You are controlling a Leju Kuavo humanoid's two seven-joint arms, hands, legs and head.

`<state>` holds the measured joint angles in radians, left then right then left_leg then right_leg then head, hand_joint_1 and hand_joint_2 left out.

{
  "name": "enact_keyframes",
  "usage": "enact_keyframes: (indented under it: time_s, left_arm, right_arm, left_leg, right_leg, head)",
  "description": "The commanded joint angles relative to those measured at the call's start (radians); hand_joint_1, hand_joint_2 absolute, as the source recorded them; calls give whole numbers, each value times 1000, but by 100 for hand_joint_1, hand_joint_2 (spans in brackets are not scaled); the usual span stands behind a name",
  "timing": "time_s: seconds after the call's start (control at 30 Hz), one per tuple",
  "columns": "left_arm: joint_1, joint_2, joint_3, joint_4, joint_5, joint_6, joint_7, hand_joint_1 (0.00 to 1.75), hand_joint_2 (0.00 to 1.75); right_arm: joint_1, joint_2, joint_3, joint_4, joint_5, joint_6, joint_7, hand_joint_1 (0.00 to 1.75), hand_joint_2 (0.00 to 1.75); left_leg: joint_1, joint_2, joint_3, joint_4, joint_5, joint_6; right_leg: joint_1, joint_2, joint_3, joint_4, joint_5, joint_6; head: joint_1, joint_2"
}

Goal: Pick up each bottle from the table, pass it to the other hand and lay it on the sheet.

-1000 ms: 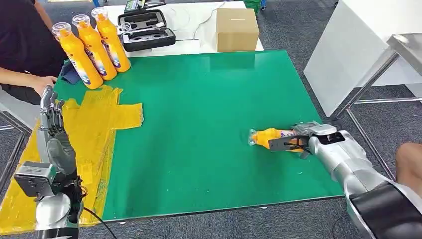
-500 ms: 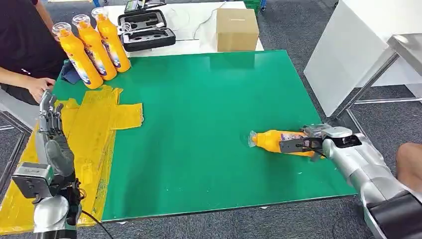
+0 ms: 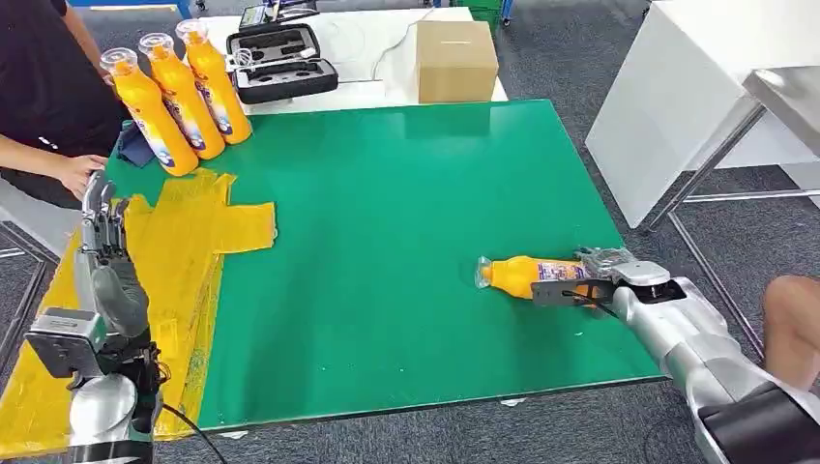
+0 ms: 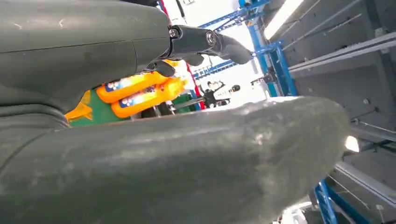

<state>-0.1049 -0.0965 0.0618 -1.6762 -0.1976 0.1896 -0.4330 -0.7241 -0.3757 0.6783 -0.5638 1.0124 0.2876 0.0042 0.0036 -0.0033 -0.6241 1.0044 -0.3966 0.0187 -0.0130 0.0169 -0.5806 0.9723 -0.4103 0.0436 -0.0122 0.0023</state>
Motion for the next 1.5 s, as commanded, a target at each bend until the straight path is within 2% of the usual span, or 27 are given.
enact_keyframes:
  time_s: [0.03, 0.27, 0.5, 0.6, 0.67, 0.73, 0.83, 0.87, 0.93, 0.97, 1.03, 1.13, 1.17, 1.3, 1.5]
  left_arm:
    - [-36, 14, -11, 67, 2, 3, 8, 0, 0]
    - [-36, 13, -11, 66, 2, 3, 8, 0, 0]
    - [-29, 14, -6, 62, 3, 6, 10, 0, 0]
    - [-21, 14, -1, 61, 8, 2, 19, 0, 0]
    - [-12, 19, -1, 60, 26, -25, 41, 0, 0]
    - [1, 30, 0, 74, 107, -120, 124, 0, 0]
    - [40, 42, 28, 112, 358, -290, 258, 0, 0]
    - [69, 56, 37, 123, 455, -338, 289, 0, 175]
    - [111, 76, 38, 135, 528, -389, 300, 0, 175]
    - [124, 79, 38, 138, 547, -408, 303, 0, 175]
    - [151, 80, 17, 137, 579, -462, 310, 0, 175]
    - [150, 63, -29, 124, 571, -482, 304, 0, 175]
    - [144, 59, -45, 120, 563, -482, 303, 0, 175]
    - [117, 46, -106, 106, 528, -474, 301, 0, 175]
    - [108, 40, -129, 108, 528, -476, 304, 0, 175]
  right_arm:
    - [40, 83, 4, 111, -11, 9, 0, 175, 175]
    - [42, 82, 3, 110, -10, 9, -1, 175, 175]
    - [24, 83, -12, 100, -19, 2, 6, 175, 175]
    - [21, 85, -42, 80, -40, -2, 12, 175, 175]
    - [35, 90, -80, 48, -69, -18, 20, 175, 175]
    - [58, 112, -152, -12, -128, -52, 56, 175, 175]
    - [110, 182, -312, -223, -346, -56, 32, 175, 175]
    - [130, 207, -357, -342, -477, -16, 29, 175, 175]
    - [137, 212, -335, -508, -582, -14, 86, 175, 175]
    - [134, 207, -317, -564, -609, -19, 113, 175, 175]
    - [129, 219, -295, -695, -686, -41, 87, 175, 175]
    - [139, 253, -243, -811, -706, -105, 109, 175, 175]
    - [140, 264, -226, -823, -709, -114, 109, 175, 175]
    - [128, 306, -172, -810, -713, -144, 107, 175, 175]
    - [121, 341, -157, -778, -735, -156, 91, 175, 175]
  left_leg:
    - [1, 2, 4, -2, 1, -1]
    - [1, 1, 9, -2, 2, -2]
    - [1, 1, 11, -3, 2, -1]
    - [1, 3, 9, -2, 2, -1]
    - [1, 2, 8, -2, 3, -1]
    - [1, 2, 7, -3, 3, -1]
    - [0, 7, 9, -2, 1, -1]
    - [0, 9, 8, -3, 1, -2]
    - [-1, 16, 8, -3, 0, -2]
    - [-1, 14, 6, -2, 0, -1]
    - [-2, 13, 1, -1, 1, -2]
    - [-1, 7, -8, 1, 3, -2]
    - [0, 4, -12, 0, 6, -2]
    - [1, 3, -11, 1, 4, -3]
    - [0, 1, -13, 1, 5, -3]
  right_leg:
    - [1, 1, 4, -2, 2, -3]
    - [2, 0, -2, -3, 3, -6]
    - [2, 0, 10, -3, 2, -5]
    - [1, 2, 8, -2, 3, -5]
    - [1, 1, 7, -2, 3, -5]
    - [1, 1, 6, -2, 3, -6]
    - [1, 7, 7, -1, 3, -5]
    - [1, 8, 5, -2, 4, -6]
    - [0, 15, 3, 0, 4, -6]
    - [0, 14, 2, 1, 4, -5]
    - [0, 13, -4, 3, 5, -7]
    - [0, 7, -11, 7, 2, -7]
    - [1, 4, -15, 6, 4, -7]
    - [1, 2, -13, 6, 2, -8]
    - [1, 0, -14, 6, 2, -8]
  head:
    - [-1, 0]
    - [-1, 0]
    - [0, 0]
    - [-1, 0]
    - [0, 0]
    - [0, 0]
    - [-1, 0]
    - [0, 0]
    - [-1, 0]
    - [-1, 0]
    - [-1, 0]
    - [-1, 0]
    - [-1, 0]
    - [-1, 0]
    - [-1, 0]
